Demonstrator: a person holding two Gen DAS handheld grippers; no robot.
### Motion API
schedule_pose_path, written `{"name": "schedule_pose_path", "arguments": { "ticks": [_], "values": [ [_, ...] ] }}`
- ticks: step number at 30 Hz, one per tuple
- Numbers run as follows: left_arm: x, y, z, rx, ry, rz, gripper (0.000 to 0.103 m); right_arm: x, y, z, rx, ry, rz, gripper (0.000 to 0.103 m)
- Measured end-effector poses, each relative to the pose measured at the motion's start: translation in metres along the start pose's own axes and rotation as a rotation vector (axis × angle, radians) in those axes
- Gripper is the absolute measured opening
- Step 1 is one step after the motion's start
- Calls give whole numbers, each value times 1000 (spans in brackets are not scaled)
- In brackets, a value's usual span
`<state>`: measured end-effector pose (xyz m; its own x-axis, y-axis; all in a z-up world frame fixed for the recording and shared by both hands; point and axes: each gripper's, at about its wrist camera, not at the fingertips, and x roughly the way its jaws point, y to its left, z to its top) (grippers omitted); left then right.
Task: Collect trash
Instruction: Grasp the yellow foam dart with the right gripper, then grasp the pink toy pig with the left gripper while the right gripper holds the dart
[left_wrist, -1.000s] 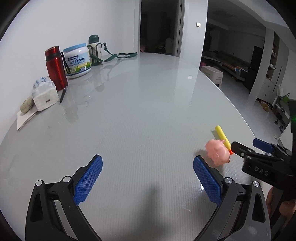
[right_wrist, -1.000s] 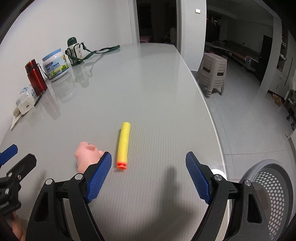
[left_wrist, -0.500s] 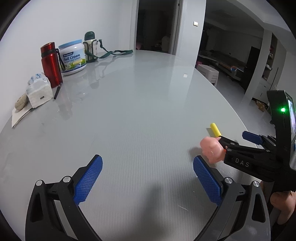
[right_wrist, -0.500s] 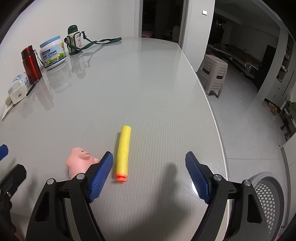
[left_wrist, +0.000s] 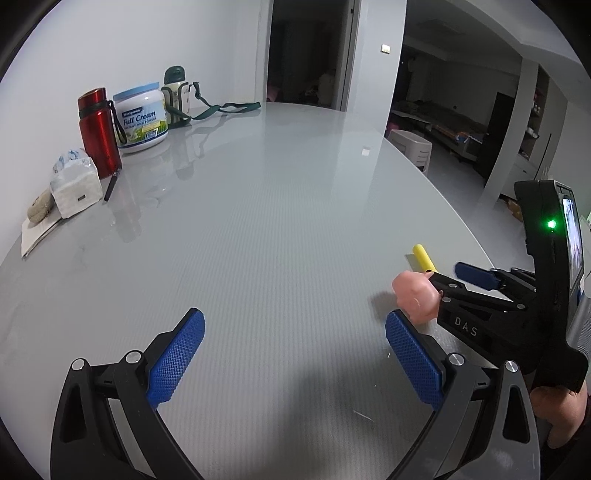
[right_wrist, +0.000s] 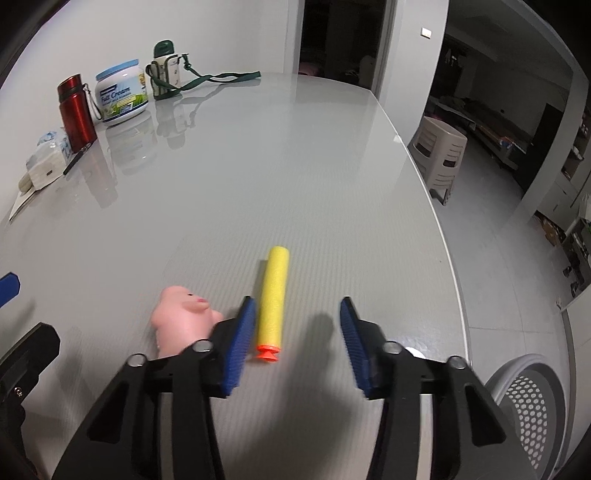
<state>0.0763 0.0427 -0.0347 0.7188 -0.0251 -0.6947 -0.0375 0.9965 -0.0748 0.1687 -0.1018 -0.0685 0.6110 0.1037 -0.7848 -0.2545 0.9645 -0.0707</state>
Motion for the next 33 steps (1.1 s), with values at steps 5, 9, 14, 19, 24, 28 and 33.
{"name": "schedule_pose_path", "arguments": {
  "ticks": [5,9,14,19,24,28,33],
  "values": [
    [-1,0,0,2,0,-10,97,-2,3,-1,-11,0,18,14],
    [0,0,0,3,2,-12,97,-5,0,-6,11,0,39,13],
    [0,-4,-2,14,-2,-10,97,-13,-6,-12,61,-9,62,13],
    [-2,-10,-3,39,-6,-3,97,-31,-14,-22,108,-37,66,12],
    [-6,-18,-2,65,-5,-7,97,-52,-25,-38,152,-70,48,12],
    [-5,-27,-1,78,4,-22,97,-66,-33,-52,183,-92,37,12],
    [3,-44,-1,102,29,-56,97,-88,-47,-72,243,-128,24,12]
  ]
}}
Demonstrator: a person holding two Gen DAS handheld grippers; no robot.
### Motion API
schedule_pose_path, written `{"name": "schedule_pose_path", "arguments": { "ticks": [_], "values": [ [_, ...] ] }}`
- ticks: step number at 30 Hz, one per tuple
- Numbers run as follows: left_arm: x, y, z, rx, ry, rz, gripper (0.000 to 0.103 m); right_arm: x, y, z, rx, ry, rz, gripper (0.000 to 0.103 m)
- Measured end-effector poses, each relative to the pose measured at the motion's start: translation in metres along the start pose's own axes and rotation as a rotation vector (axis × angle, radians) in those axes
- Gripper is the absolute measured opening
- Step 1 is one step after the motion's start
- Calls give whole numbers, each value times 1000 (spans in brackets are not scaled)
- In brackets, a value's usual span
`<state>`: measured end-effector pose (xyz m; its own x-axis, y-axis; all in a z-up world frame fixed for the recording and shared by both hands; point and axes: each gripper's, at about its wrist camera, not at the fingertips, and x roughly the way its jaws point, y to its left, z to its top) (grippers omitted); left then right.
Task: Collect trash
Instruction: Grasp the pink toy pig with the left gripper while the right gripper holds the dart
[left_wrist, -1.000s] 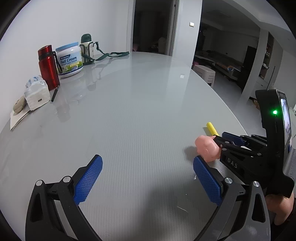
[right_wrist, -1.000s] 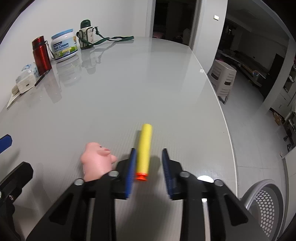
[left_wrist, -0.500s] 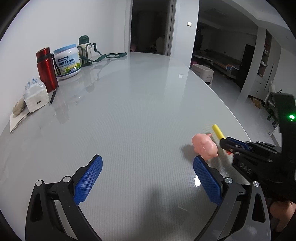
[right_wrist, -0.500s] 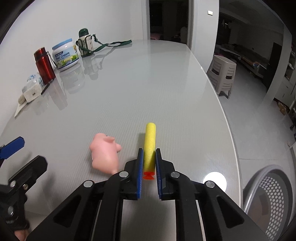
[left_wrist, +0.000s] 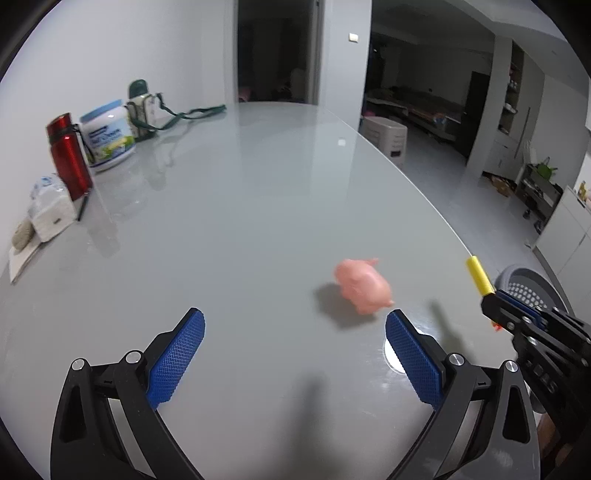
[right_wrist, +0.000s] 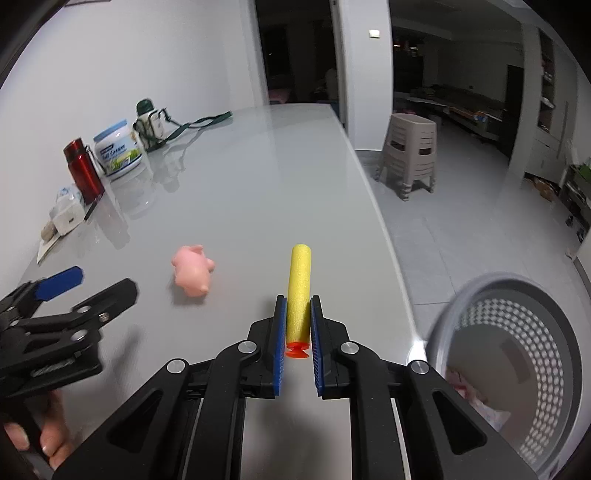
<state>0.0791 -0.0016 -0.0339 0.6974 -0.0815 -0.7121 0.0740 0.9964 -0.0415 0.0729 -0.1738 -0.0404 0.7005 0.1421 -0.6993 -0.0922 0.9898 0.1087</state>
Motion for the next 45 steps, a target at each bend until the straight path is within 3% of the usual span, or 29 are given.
{"name": "schedule_pose_path", "arguments": {
  "ticks": [10,21,26,31,33,45],
  "values": [
    [24,-34,11,44,38,6,97,-26,-35,-24,108,-26,24,12],
    [53,-39,22,10,82,45,95,-35,-54,-35,161,-33,63,12],
    [54,-43,19,23,88,48,73,-33,-54,-36,170,-30,63,12],
    [53,-39,19,22,85,-4,44,-33,-51,-37,164,-29,57,12],
    [51,-43,17,38,77,-9,37,-33,-50,-37,164,-26,55,12],
    [32,-48,15,57,34,-75,31,-38,-49,-41,166,-25,30,12]
  ]
}}
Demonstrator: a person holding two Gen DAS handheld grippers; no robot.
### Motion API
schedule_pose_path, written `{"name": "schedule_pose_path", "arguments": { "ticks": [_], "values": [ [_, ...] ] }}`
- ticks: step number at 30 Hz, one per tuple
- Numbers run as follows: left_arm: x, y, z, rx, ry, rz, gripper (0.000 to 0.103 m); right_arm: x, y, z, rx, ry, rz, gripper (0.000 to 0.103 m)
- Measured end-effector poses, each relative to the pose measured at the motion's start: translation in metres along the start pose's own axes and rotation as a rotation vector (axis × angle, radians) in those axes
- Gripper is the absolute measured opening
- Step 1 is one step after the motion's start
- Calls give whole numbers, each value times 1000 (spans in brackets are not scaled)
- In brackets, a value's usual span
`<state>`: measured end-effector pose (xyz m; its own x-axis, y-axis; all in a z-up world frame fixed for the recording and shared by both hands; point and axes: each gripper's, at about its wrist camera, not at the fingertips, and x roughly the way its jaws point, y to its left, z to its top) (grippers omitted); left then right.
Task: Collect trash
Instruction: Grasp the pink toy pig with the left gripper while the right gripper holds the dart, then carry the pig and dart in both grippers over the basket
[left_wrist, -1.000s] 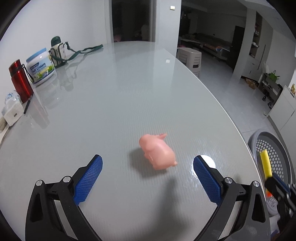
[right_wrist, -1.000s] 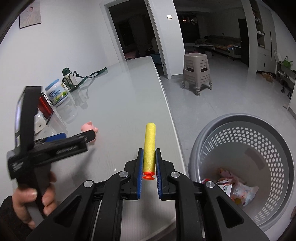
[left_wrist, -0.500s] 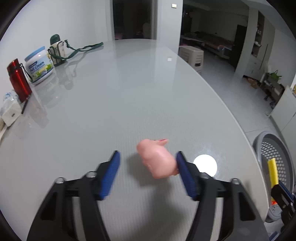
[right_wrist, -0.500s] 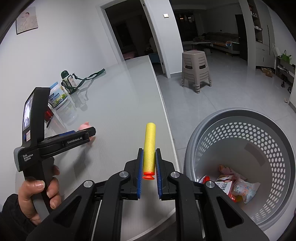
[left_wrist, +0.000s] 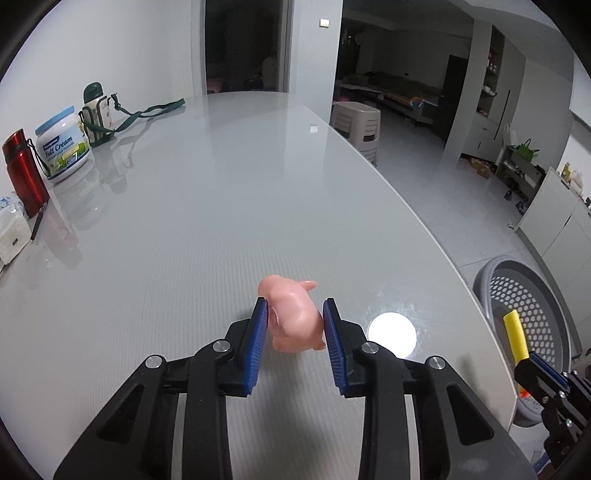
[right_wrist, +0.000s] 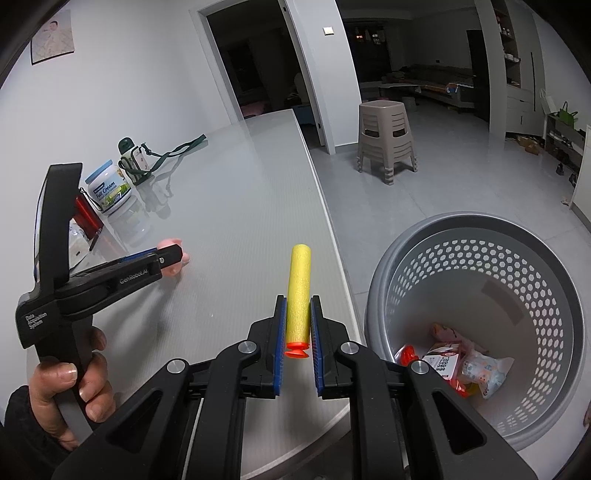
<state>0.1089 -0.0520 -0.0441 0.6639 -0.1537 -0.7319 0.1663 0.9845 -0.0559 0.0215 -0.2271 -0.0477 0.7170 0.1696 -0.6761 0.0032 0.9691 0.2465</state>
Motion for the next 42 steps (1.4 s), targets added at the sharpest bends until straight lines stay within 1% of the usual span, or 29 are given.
{"name": "schedule_pose_path", "arguments": {
  "ticks": [3,8,15,25,30,36,42],
  "values": [
    [-7,-4,-1,19,-18,2,29,-4,-1,-1,0,-6,-2,12],
    [-18,-12,-2,48,-37,-18,26,-9,-2,-1,2,-17,-8,12],
    [-22,-5,-9,34,-19,-32,26,-16,-3,-5,10,-25,-9,12],
    [-35,0,-20,33,-21,-48,26,-20,3,-6,3,-27,3,12],
    [-41,-5,-20,46,-32,-58,25,-21,2,-7,5,-31,2,12],
    [-51,-21,-15,75,-51,-86,25,-26,-5,-5,23,-49,-5,12],
    [-54,-55,-11,129,-59,-139,25,-36,-26,-6,55,-62,-41,12]
  ]
}}
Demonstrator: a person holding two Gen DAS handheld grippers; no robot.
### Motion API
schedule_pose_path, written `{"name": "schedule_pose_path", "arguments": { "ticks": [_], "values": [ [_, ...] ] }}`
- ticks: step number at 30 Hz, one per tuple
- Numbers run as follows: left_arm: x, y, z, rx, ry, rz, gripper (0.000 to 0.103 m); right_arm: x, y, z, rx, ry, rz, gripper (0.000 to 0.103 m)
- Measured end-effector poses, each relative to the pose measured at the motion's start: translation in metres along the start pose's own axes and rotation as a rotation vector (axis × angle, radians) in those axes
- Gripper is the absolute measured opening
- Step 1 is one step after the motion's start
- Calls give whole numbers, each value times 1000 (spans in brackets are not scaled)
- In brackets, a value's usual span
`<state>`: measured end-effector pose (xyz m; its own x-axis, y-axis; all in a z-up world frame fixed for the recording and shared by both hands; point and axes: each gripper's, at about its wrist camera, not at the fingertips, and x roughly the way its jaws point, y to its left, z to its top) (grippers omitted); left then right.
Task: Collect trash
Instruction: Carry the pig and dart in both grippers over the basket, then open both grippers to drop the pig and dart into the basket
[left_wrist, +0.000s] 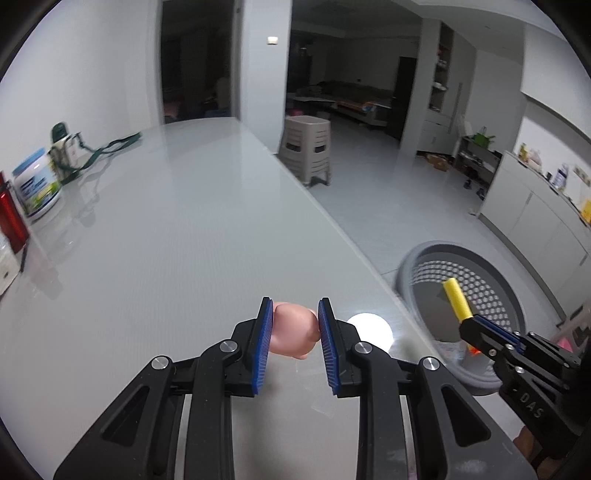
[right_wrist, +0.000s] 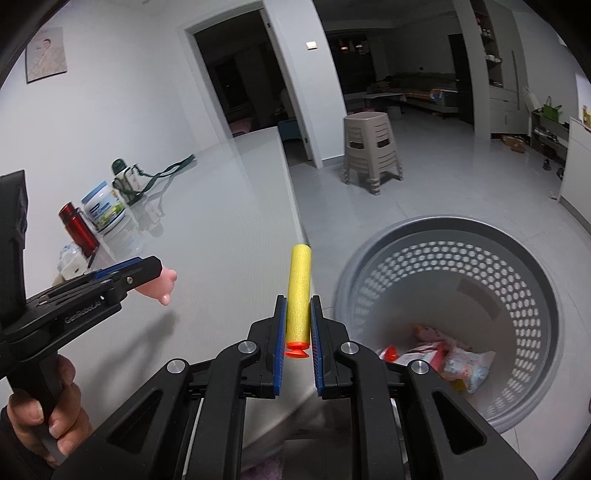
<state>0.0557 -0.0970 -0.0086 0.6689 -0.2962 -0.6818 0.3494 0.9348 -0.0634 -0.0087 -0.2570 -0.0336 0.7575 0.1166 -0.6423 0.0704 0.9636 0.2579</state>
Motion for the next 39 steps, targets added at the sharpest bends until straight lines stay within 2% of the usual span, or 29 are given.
{"name": "schedule_pose_path", "arguments": {
  "ticks": [11,17,29,39],
  "values": [
    [23,-85,10,117,20,-151,25,-22,-70,-6,98,-20,-144,12],
    [37,-119,9,165,43,-205,25,-29,-102,-13,147,-16,-205,12],
    [67,-156,7,235,90,-206,25,-19,-139,-30,217,11,-204,12],
    [74,-171,2,248,109,-188,25,-15,-145,-28,229,16,-187,12]
  ]
}}
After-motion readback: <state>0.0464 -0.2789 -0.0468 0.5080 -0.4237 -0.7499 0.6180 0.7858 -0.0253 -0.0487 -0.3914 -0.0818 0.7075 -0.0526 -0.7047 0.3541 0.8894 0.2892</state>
